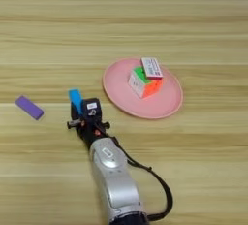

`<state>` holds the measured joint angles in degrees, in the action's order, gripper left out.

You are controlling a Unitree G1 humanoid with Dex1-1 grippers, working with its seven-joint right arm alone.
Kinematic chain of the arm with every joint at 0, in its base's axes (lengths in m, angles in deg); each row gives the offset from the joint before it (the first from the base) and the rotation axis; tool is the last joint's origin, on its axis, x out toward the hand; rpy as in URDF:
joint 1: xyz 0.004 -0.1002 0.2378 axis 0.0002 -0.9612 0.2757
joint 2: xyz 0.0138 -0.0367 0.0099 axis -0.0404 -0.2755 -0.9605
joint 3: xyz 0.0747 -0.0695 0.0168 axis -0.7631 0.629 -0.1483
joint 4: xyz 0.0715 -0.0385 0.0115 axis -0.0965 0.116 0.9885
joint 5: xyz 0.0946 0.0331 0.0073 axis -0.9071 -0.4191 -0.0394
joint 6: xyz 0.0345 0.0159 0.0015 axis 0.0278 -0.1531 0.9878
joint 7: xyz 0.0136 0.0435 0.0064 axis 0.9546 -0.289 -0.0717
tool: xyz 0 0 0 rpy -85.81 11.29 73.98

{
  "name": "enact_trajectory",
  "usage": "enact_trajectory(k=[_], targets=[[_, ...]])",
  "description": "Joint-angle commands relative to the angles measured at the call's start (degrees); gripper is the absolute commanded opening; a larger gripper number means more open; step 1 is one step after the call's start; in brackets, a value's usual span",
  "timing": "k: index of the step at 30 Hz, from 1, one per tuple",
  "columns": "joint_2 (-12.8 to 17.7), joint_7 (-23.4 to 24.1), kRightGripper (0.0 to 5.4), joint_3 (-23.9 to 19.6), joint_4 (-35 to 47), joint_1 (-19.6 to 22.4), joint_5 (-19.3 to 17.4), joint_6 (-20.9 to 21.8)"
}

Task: Move the objects on the table

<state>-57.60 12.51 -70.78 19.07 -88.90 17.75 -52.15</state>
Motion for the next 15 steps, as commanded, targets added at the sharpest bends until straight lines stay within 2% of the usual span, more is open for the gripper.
enact_trajectory(k=[1,6,7,15], targets=[[0.27,0.68,1.41,-0.91,0.13,2.17,0.03,0.98],[0.1,0.49,1.41,-0.52,-0.48,2.28,0.2,1.23],[0.11,0.36,1.78,-0.38,-0.51,2.29,0.23,1.23],[0.7,0.11,2.88,0.37,0.99,1.96,0.99,1.89]])
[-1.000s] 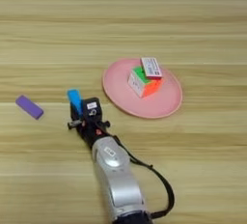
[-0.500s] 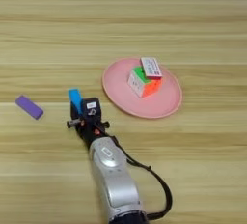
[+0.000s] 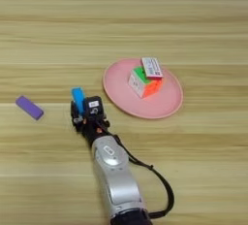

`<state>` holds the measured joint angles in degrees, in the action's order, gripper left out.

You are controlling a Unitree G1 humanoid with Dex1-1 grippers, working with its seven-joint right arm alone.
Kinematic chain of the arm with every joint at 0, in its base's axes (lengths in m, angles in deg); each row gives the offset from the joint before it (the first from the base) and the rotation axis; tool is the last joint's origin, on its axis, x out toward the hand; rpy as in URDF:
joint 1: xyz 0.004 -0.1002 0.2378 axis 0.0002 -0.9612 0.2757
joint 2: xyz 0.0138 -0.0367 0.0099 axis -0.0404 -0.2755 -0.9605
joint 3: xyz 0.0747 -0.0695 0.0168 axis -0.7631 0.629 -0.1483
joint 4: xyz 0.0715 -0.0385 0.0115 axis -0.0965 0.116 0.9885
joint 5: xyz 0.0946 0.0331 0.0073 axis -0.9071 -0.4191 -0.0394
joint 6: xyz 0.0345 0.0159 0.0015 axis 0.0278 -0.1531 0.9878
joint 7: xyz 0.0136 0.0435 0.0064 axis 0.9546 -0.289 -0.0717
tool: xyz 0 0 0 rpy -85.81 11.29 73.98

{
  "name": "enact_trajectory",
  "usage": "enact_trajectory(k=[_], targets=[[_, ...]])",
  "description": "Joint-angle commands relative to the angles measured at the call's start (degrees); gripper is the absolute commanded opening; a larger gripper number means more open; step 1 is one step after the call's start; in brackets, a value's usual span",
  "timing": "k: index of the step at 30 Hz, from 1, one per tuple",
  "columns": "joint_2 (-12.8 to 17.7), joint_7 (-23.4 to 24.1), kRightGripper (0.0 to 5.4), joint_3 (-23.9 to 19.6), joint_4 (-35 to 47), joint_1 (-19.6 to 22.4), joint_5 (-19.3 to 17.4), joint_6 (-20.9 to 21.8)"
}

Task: Move the objects on the table

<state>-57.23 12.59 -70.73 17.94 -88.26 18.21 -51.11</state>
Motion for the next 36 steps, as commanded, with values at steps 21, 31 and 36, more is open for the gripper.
enact_trajectory(k=[21,31,36], targets=[[0.65,-1.32,5.38,2.17,4.64,0.41,0.78,3.86],[0.51,-0.98,5.38,1.65,5.83,0.59,0.24,4.19],[0.57,-2.23,5.38,1.87,8.0,0.53,-0.67,5.07]])
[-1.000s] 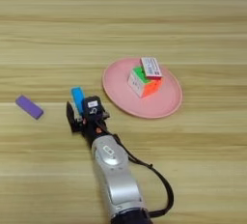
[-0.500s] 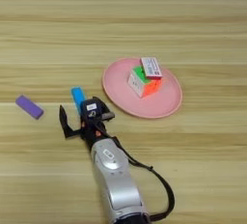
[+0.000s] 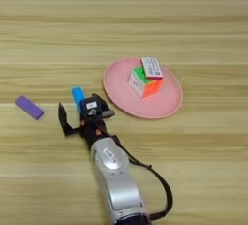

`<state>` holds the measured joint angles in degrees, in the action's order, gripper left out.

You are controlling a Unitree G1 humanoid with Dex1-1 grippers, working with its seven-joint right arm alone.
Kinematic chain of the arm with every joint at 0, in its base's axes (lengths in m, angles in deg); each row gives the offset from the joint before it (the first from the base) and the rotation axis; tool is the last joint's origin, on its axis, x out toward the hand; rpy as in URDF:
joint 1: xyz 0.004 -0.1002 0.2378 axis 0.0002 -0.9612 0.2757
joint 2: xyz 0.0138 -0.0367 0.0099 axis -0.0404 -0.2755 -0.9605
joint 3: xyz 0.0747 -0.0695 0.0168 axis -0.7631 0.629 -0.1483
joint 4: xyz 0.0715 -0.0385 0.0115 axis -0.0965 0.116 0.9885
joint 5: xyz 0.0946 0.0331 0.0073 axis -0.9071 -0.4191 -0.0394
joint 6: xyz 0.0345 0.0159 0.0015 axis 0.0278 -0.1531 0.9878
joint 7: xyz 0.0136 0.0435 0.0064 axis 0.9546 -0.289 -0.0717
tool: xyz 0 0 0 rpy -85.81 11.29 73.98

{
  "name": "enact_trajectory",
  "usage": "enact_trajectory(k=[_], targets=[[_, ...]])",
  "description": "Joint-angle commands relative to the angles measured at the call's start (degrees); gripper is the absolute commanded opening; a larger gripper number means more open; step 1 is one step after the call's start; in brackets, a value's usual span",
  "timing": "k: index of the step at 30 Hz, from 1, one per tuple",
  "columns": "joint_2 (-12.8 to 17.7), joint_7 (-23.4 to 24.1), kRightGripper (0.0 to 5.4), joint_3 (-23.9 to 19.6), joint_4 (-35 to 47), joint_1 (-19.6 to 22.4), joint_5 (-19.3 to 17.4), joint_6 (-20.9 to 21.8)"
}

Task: Move the objects on the table

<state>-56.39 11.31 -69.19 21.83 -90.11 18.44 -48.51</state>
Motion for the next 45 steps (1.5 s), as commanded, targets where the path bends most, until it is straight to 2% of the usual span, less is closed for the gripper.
enact_trajectory(k=[1,8,18,23,33,39,45], targets=[[-0.36,-1.62,5.38,0.7,4.58,2.19,-1.31,2.84],[0.1,-5.53,5.38,4.58,7.06,0.62,-1.19,5.73],[-0.33,-9.21,5.38,7.08,6.48,0.75,-2.32,6.01],[0.0,-10.2,5.38,9.33,4.66,2.7,-0.03,5.24],[-0.28,-11.74,5.38,11.64,-0.73,5.68,1.83,4.79],[-0.59,-11.74,5.38,11.38,-4.84,7.8,2.04,5.39],[-1.64,-12.95,5.38,10.73,-8.64,9.44,0.12,5.63]])
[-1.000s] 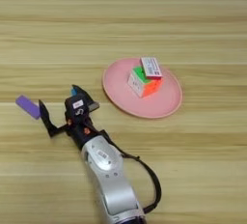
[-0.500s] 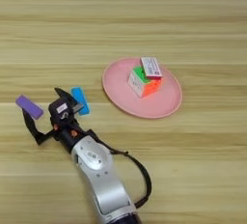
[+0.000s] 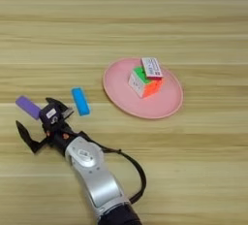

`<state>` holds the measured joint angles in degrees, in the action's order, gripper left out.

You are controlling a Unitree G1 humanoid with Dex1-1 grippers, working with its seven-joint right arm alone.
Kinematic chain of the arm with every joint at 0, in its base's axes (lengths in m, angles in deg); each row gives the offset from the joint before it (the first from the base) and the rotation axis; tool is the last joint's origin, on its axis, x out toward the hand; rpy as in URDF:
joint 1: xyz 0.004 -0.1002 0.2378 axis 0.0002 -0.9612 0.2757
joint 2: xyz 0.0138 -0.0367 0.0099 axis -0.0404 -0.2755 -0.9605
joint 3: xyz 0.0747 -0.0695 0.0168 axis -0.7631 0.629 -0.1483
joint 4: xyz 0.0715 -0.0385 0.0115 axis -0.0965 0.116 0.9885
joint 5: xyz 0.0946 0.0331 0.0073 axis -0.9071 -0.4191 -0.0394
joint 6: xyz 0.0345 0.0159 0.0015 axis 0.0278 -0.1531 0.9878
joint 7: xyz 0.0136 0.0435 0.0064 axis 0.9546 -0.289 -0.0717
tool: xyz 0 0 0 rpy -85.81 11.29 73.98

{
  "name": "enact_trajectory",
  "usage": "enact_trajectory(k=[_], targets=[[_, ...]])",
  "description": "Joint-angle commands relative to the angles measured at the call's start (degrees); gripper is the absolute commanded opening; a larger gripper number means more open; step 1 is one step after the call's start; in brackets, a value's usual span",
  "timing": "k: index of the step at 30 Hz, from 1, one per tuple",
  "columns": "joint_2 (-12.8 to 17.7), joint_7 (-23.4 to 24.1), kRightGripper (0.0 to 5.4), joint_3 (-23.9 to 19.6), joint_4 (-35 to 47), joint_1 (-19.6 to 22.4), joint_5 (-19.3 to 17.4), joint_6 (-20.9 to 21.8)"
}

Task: Move the objects on the table

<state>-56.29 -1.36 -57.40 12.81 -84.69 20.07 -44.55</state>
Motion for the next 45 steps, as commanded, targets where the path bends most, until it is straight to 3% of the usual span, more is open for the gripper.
enact_trajectory(k=[1,11,23,43,45], targets=[[-1.92,-0.7,5.38,-1.28,0.14,4.18,-2.1,1.51],[-3.39,-2.55,5.38,-3.03,-4.47,6.5,-4.37,1.2],[-3.5,-1.31,5.38,-3.08,-7.68,7.84,-2.22,1.67],[-3.77,-1.01,5.38,-3.87,-16.09,9.49,-1.99,4.59],[-3.66,-1.12,5.1,-3.79,-16.34,9.36,-1.88,4.73]])
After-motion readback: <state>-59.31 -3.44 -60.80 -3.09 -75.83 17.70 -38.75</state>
